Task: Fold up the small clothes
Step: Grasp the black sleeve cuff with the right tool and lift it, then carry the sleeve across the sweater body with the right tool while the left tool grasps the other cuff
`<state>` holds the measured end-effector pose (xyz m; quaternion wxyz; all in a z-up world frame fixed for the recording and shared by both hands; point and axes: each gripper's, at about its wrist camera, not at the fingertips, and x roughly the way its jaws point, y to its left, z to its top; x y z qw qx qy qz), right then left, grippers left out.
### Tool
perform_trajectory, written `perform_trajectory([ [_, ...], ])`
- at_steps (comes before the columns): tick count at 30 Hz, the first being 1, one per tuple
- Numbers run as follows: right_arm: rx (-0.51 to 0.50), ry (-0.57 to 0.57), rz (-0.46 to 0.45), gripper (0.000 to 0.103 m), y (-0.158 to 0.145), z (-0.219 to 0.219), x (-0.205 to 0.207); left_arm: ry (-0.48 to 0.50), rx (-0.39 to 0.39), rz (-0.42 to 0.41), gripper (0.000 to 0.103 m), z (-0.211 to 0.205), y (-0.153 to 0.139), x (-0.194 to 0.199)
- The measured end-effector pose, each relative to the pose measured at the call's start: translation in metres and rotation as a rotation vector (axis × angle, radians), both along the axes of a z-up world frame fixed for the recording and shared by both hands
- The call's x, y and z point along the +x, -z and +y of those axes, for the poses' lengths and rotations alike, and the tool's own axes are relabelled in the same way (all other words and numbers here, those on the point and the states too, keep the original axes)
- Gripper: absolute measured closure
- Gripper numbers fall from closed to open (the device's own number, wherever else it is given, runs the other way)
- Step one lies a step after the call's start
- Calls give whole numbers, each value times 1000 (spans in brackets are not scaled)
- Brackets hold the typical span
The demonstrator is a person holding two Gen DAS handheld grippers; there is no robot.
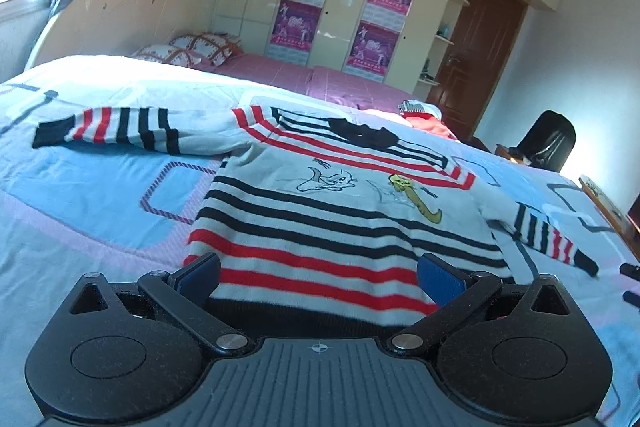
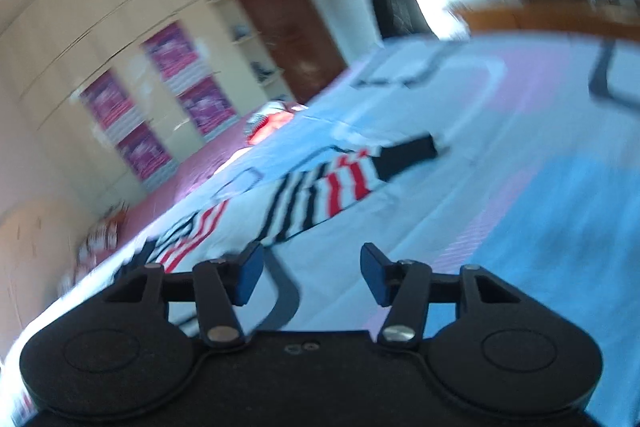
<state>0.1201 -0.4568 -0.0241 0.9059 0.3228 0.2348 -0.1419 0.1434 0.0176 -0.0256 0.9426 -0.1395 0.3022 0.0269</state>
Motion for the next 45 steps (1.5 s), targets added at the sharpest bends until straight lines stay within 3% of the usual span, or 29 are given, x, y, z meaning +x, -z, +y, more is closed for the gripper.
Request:
perform_trajectory([
  [3,161,112,19,49,35,-52,45,-14,3,50,0,-8,16,44],
  [7,267,200,34,49,71,-94,92,-39,13,95,0,-23,29,102],
  [13,403,245,31,44,102,-112,125,-67,-4,145,0,-41,36,159],
  [18,337,257,44,58,102,-113,136,-50,19,184,0,-53,42,184],
  [20,318,258,41,68,104,-114,138,-56,19,190,0,-52,44,188],
  [21,288,252,60,83,100,-117,139,-61,17,189,0,-50,44,188],
  [22,264,239,77,92,100,-117,143,-66,15,188,0,-48,44,187],
  [25,148,203,92,95,90,-111,144,-79,29,178,0,-37,41,184],
  [28,-26,126,66,95,62,-76,152,-110,70,168,0,-20,38,181],
  [30,-133,25,23,95,38,-38,161,-132,60,157,0,-3,36,178],
  [34,-253,-231,-63,95,-1,60,184,-185,38,162,0,29,39,178],
  [38,-240,-459,-102,95,-12,162,211,-206,-16,163,0,62,44,174],
  [42,-234,-635,-79,94,0,253,235,-215,-57,142,0,97,47,162],
  [44,-220,-732,-32,81,14,295,245,-225,-63,145,0,112,51,159],
  [45,-225,-795,8,67,17,313,250,-227,-58,151,0,118,54,159],
])
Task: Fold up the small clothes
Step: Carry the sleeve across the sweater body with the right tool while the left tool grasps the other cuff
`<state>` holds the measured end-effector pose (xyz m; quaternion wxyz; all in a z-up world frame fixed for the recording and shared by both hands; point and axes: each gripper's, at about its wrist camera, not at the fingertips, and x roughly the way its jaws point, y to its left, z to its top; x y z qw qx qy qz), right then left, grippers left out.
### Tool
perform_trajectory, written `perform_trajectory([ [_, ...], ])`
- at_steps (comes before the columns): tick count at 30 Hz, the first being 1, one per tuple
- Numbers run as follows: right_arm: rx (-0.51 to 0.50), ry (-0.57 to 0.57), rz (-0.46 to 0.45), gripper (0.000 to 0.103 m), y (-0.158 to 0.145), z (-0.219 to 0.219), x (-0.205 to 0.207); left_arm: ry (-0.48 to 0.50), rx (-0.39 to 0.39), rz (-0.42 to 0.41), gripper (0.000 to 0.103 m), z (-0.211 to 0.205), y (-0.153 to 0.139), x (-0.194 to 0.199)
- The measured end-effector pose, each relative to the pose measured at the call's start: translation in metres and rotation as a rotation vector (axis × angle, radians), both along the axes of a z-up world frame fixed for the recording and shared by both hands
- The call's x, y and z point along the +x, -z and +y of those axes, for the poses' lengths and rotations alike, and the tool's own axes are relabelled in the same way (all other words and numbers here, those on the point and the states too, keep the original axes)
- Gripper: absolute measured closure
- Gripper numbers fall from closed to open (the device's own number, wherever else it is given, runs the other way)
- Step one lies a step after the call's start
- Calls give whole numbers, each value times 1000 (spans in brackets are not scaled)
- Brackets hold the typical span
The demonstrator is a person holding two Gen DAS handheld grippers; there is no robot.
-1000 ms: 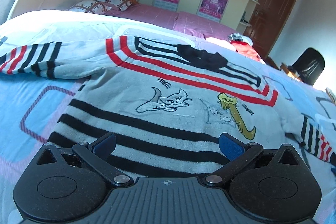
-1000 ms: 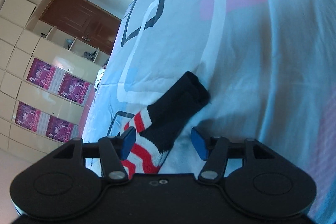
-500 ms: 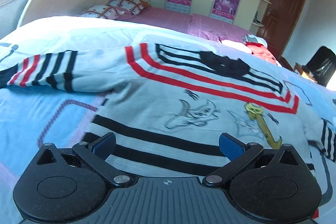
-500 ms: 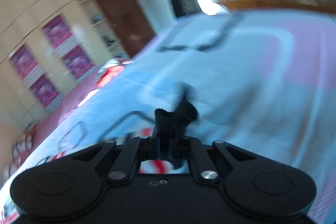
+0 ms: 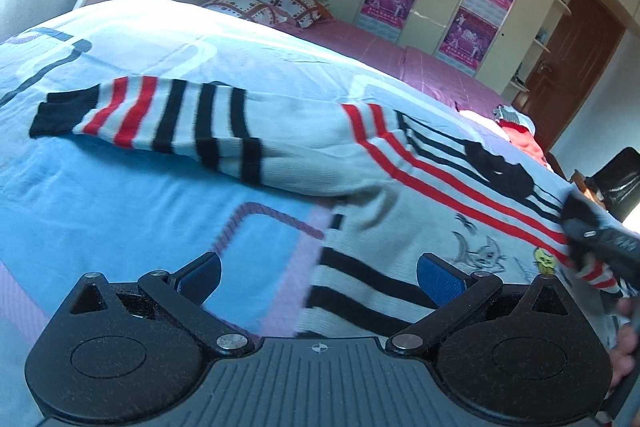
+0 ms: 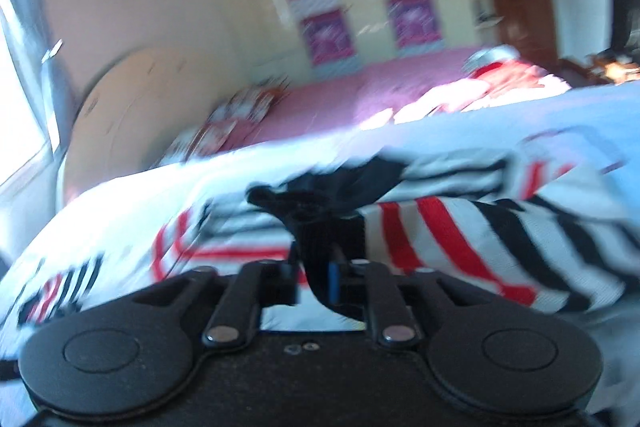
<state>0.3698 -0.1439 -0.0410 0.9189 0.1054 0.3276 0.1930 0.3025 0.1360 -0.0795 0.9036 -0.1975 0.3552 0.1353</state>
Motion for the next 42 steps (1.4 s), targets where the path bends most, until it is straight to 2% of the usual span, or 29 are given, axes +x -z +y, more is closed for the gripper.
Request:
perform_trajectory([
  [1,-40,-38,21,61,3,17,-3,6,6,9,0,4,3,1],
  [2,-75,-40,-5,57,-2,29,-12,11,10,16,0,7,5,4],
  [3,-76,-38,-45,47,-7,32,-22,20,1,20,0,10,8,7],
  [5,-54,-23,-78,46,-12,26,-44,86,-80,2,0,10,13,18],
  [8,-49,58,-70,48,-15,-1,-59,225,-182,-53,1,-12,16,44],
  [9,-54,100,-62,48,-12,-13,-61,270,-203,-64,7,-26,18,56],
  [10,-54,134,-55,48,-12,-23,-61,316,-227,-60,31,-39,21,71],
  [12,-62,211,-52,48,-9,-40,-62,390,-319,-42,44,-60,31,102],
  [17,-90,338,-60,48,-15,-81,-73,471,-390,31,44,-107,54,168],
  [18,-92,355,-61,47,-14,-88,-75,485,-394,38,44,-114,56,177],
  [20,-95,383,-58,47,-12,-99,-80,504,-349,45,44,-130,54,193],
  [21,-99,400,-53,47,-10,-104,-82,525,-336,49,52,-137,53,200],
  [22,-96,414,-47,47,-9,-108,-84,550,-321,58,99,-144,55,207],
  [24,-85,436,-33,47,-6,-115,-84,571,-313,55,97,-149,56,216],
  [26,-81,445,-29,47,-5,-118,-84,574,-257,-29,97,-145,36,212],
  [29,-74,444,-41,47,-5,-121,-82,528,-190,-154,97,-115,1,200],
  [31,-64,444,-42,47,-3,-122,-78,499,-131,-199,97,-85,-15,189],
  [32,-57,442,-40,47,-1,-122,-75,489,-108,-186,97,-71,-16,188],
  [34,-40,435,-23,47,4,-123,-70,477,-73,-99,97,-50,-1,190],
  [36,-16,434,4,47,12,-123,-61,463,-90,-29,97,-37,21,194],
  [39,46,461,53,47,21,-128,-48,457,-103,-17,97,-37,35,193],
  [42,18,473,46,47,25,-130,-37,466,-108,-32,97,-43,35,190],
])
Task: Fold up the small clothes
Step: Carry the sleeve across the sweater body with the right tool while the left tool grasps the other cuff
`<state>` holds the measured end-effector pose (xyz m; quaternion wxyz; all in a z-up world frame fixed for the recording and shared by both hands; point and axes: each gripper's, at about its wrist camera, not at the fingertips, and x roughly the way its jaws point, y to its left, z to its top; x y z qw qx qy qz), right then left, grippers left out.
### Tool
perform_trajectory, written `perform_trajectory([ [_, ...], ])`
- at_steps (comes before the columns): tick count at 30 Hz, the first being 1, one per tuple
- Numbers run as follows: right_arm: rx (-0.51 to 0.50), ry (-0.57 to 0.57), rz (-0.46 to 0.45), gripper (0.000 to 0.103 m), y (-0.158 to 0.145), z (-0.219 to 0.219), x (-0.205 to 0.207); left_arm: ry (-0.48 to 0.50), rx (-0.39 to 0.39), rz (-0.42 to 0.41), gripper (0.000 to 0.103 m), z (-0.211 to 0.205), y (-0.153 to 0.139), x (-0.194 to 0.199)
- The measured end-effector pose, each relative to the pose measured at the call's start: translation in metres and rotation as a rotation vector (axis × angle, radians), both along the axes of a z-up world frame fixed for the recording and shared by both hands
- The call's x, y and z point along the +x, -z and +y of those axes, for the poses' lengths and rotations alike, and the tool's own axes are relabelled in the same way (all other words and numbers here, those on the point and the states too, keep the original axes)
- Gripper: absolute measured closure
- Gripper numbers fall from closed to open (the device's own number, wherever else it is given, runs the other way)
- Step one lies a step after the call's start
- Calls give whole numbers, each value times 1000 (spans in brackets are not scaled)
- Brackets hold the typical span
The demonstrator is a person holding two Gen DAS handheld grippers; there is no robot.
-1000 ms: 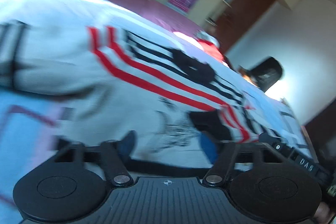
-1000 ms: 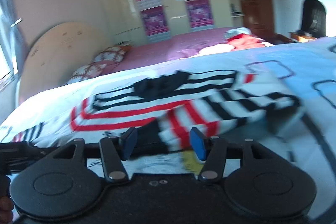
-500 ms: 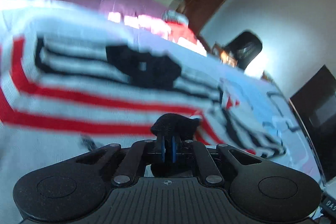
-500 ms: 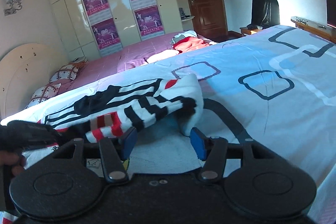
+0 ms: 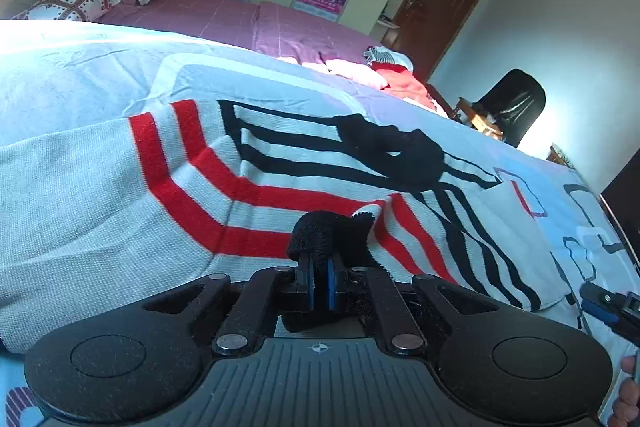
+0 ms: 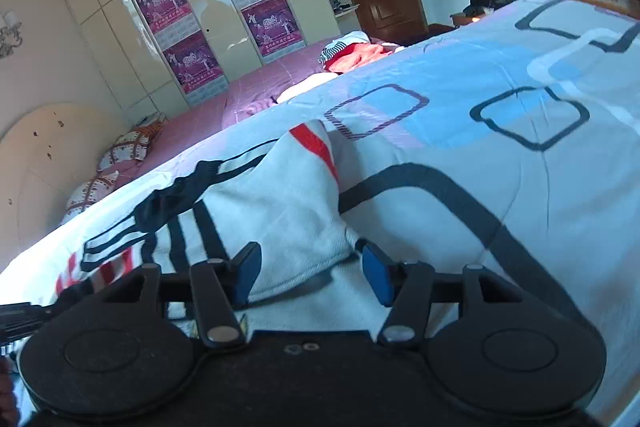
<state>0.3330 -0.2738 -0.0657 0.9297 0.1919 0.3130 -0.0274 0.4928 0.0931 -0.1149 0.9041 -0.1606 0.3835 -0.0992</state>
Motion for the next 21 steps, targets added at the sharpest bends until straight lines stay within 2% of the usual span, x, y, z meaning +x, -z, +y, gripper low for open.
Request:
perform_trajectory([
  [4,-76,-22,-5,47,4,-3,24,-6,-4,16,97,1,8,-1],
  [6,-105,-59,63,47,14,-4,44,-12,-17,25,97,1,12,-4],
  [8,-112,-137,152,83,27,-3,59,-14,-26,35,97,0,15,-4],
  [10,-144,-186,118,87,27,-3,56,-10,-55,16,97,-3,14,-7],
  [11,-156,-183,100,87,23,-6,52,5,-73,-11,97,-5,10,-9],
  [13,-157,-146,88,87,22,-16,45,34,-60,-42,97,-16,2,-9],
  [15,-96,-120,124,88,38,-31,46,31,-15,-16,97,-24,7,-4],
  [16,-72,-114,114,86,39,-35,45,20,-1,5,97,-25,12,-2],
  [17,-77,-111,113,82,36,-34,45,9,-7,22,97,-23,17,-1],
  [18,-82,-106,105,72,33,-34,45,-2,-22,28,97,-19,20,-3],
  [21,-91,-86,8,62,21,-44,47,-7,-35,21,97,-17,22,-7],
])
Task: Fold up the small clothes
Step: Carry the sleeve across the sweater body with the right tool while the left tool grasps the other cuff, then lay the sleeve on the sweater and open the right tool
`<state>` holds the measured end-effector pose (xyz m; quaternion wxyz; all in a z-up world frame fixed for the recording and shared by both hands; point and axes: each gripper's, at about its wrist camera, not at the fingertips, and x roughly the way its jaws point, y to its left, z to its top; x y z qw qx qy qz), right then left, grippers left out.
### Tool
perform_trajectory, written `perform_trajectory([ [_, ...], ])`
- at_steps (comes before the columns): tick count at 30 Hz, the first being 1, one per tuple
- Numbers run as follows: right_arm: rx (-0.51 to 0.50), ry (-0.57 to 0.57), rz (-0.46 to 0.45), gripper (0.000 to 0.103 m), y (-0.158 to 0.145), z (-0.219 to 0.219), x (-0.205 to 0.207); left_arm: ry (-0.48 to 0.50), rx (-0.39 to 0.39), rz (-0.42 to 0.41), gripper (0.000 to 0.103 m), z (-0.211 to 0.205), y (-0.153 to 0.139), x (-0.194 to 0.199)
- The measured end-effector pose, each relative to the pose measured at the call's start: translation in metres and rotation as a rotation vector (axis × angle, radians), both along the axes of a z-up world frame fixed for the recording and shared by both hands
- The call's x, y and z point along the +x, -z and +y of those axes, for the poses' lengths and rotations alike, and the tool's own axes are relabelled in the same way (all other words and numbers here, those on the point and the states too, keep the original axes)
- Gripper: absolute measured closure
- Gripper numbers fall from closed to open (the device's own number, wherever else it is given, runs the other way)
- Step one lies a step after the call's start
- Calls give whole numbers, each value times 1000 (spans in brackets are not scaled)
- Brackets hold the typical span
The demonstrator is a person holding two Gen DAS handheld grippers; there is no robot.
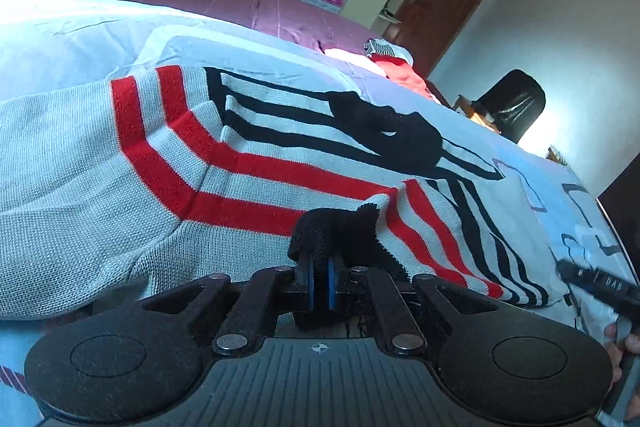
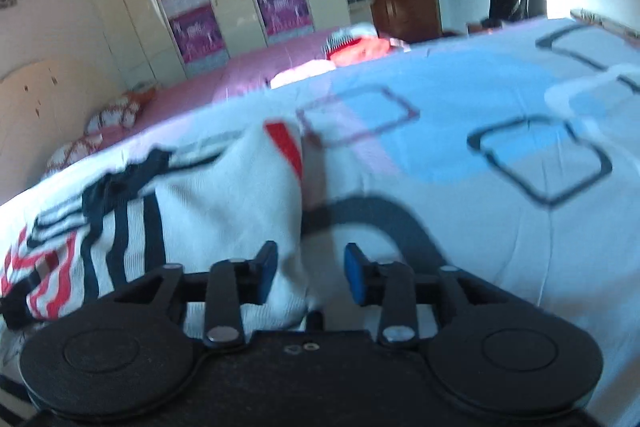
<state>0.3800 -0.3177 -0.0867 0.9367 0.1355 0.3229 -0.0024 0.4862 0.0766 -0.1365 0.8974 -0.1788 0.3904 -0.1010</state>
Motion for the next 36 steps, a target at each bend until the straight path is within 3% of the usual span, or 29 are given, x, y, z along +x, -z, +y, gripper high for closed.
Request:
perform_trajectory([
  [5,47,-58,-18,64,4,-10,50,-30,-17,-5,97,-1,5,-1],
  [6,46,-80,-4,75,9,-8,58,-42,-26,-10,97,-1,7,-3],
  [7,48,-105,19,94,14,-7,65,-53,-34,-17,97,-1,8,-5],
  [14,-7,-105,27,94,18,-10,64,-161,-5,-66,97,-5,5,-23],
  [16,-13,-104,-14,65,9,-16,65,-189,22,-83,94,-2,-2,-29],
  [18,-15,-109,-74,45,1,-22,72,-197,60,-109,94,-3,-12,-29],
  [20,58,-133,-66,41,1,-28,90,-177,66,-107,93,-7,-17,-19],
  [21,89,-147,-58,43,4,-29,99,-172,84,-85,93,-10,-16,-11],
  [23,67,-163,-27,59,11,-23,117,-167,112,-37,93,-15,-9,1],
  [24,54,-175,-5,92,15,-20,123,-163,125,-16,93,-18,-4,4],
  [27,-55,-185,-25,94,21,-13,126,-183,160,-42,93,-22,0,1],
  [32,10,-139,-18,86,17,-29,125,-216,131,-32,93,-20,-2,-3],
  [33,5,-127,-44,89,10,-30,119,-230,129,-41,93,-20,-8,-6],
  [36,-28,-174,-115,91,-6,-31,108,-248,175,-145,93,-25,-25,-18],
])
